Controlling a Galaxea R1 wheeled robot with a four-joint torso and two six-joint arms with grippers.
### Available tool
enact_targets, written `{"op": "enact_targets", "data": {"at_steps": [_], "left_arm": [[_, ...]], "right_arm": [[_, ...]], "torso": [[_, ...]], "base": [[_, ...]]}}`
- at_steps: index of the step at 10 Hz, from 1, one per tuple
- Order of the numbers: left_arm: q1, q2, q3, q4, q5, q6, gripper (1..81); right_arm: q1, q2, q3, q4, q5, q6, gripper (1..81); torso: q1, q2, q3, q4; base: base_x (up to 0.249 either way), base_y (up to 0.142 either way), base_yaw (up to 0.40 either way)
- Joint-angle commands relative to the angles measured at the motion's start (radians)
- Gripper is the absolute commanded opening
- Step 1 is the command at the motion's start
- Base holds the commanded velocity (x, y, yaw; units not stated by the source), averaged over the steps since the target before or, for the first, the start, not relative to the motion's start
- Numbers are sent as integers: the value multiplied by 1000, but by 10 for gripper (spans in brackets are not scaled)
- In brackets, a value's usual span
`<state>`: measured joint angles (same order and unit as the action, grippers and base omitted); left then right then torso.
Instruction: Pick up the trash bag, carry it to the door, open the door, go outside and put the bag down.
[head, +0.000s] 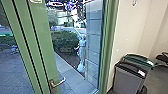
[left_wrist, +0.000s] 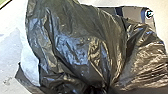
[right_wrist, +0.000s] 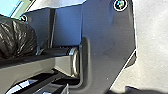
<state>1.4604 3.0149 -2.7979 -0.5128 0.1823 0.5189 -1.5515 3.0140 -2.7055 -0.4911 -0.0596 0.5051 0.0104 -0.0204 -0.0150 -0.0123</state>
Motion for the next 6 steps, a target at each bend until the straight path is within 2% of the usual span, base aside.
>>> {"op": "enact_targets", "data": {"at_steps": [1,3,6], "left_arm": [[-45,-3,4,-10,78,1,10],[-44,-28,41,-12,78,1,10],[-35,-95,161,-27,51,1,10]], "right_arm": [[35,-24,20,9,0,-2,811],[27,-92,131,9,21,-1,811],[21,-244,392,8,20,0,811]], "torso": [[0,0,0,0],[0,0,0,0],[0,0,0,0]], "base": [[0,0,0],[0,0,0],[0,0,0]]}}
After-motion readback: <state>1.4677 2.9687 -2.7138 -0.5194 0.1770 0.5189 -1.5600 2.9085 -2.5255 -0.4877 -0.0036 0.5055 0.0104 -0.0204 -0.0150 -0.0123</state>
